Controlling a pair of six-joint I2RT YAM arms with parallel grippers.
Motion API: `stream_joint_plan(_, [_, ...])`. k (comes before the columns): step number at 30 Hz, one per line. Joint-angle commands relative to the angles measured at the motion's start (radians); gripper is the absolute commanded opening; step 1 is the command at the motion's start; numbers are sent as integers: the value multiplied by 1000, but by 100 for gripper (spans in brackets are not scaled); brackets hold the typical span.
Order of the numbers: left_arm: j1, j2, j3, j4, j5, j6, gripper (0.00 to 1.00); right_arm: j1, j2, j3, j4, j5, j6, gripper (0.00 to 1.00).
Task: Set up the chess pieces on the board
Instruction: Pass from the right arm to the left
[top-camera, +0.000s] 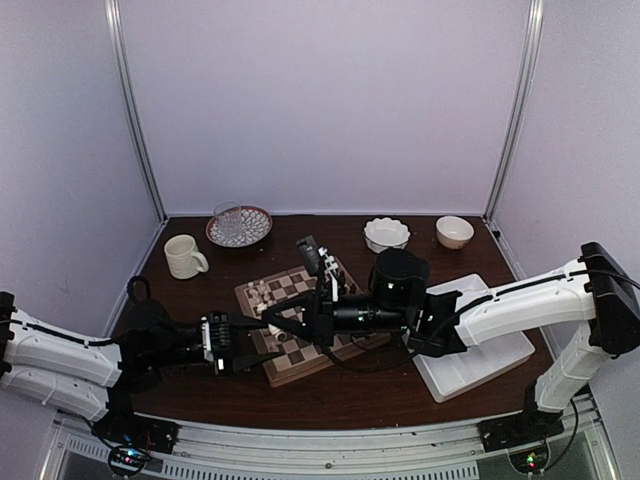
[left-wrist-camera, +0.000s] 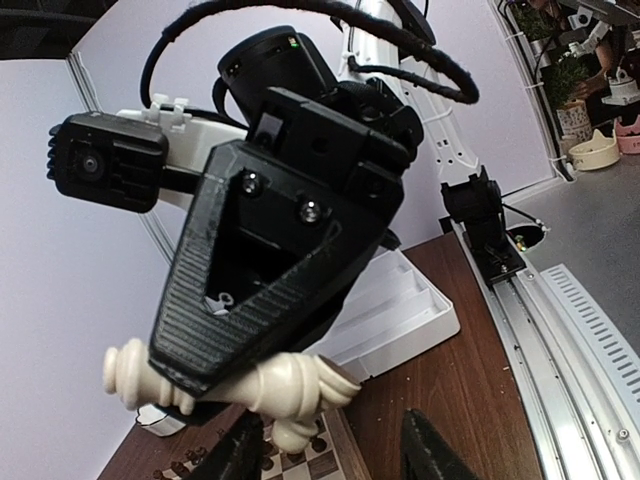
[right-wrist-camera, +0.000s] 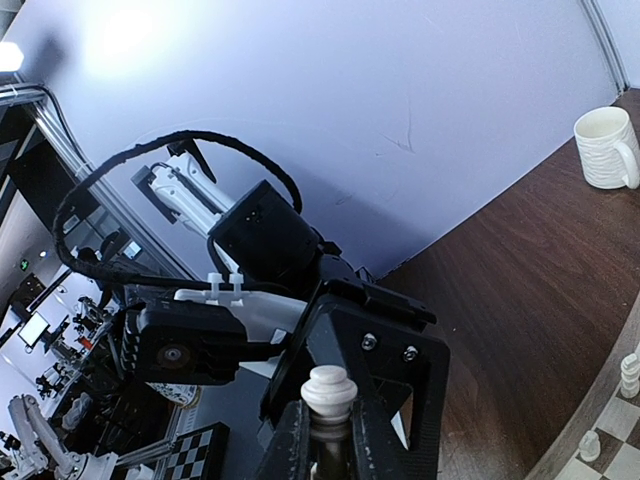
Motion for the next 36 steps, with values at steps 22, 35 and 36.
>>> stream_joint_plan(22, [-5, -22, 26, 0, -13, -9, 31, 6, 15, 21, 19, 22, -21, 0])
stream_joint_plan(35, [-5, -29, 26, -3, -33, -30, 30, 6, 13, 9, 12, 39, -44, 0])
stream_joint_plan(36, [-5, -27, 27, -4, -33, -33, 31, 6, 12, 8, 11, 43, -47, 0])
